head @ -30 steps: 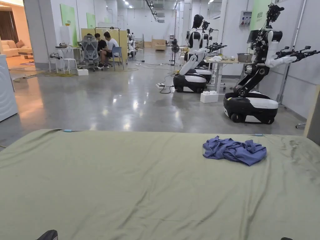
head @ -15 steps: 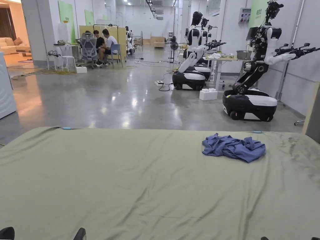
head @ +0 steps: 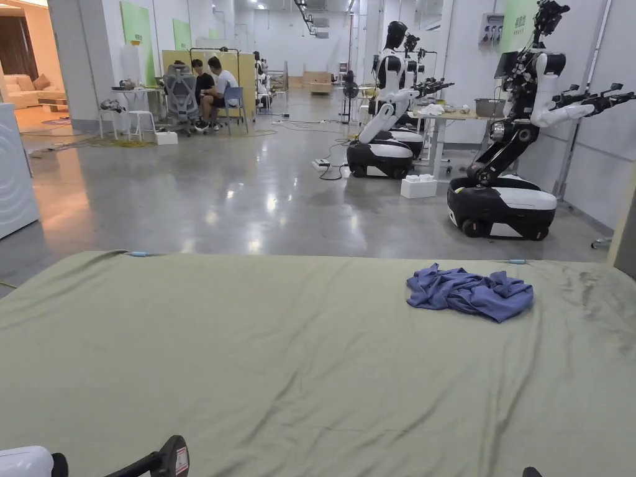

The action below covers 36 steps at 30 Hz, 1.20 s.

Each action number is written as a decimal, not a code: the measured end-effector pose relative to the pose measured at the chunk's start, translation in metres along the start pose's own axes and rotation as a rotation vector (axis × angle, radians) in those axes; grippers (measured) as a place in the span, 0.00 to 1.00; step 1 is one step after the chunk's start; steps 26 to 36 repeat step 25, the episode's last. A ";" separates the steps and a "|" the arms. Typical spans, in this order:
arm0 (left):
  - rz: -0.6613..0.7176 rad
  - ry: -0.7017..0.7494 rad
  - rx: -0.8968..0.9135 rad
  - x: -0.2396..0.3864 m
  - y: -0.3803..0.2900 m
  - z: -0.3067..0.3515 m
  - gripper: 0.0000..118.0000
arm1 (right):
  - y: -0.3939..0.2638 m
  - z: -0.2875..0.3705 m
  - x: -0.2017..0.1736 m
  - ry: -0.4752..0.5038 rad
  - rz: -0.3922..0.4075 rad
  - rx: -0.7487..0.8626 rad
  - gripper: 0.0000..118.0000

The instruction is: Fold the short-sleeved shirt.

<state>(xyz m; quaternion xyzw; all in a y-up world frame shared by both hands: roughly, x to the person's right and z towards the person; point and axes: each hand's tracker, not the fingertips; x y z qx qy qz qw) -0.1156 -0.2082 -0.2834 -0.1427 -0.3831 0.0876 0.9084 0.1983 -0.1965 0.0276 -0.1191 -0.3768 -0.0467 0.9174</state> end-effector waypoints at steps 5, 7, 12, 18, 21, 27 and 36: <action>0.054 -0.065 -0.077 -0.006 -0.002 -0.006 1.00 | -0.001 -0.002 -0.003 0.036 -0.010 -0.010 1.00; -0.066 0.017 -0.073 0.002 -0.003 -0.006 1.00 | -0.001 -0.001 -0.006 0.038 0.001 -0.012 1.00; -0.252 0.177 -0.066 0.029 -0.008 -0.007 1.00 | -0.002 -0.002 -0.007 0.058 -0.012 -0.015 1.00; -0.077 0.029 -0.124 0.031 -0.011 -0.016 1.00 | -0.001 -0.003 -0.009 0.077 -0.023 -0.008 1.00; 0.037 -0.048 -0.118 0.026 -0.012 -0.017 1.00 | 0.000 -0.002 -0.010 0.086 -0.026 -0.003 1.00; 0.015 -0.008 -0.123 0.027 -0.011 -0.019 1.00 | 0.001 -0.001 -0.009 0.093 -0.029 0.001 1.00; 0.015 -0.008 -0.123 0.027 -0.011 -0.019 1.00 | 0.001 -0.001 -0.009 0.093 -0.029 0.001 1.00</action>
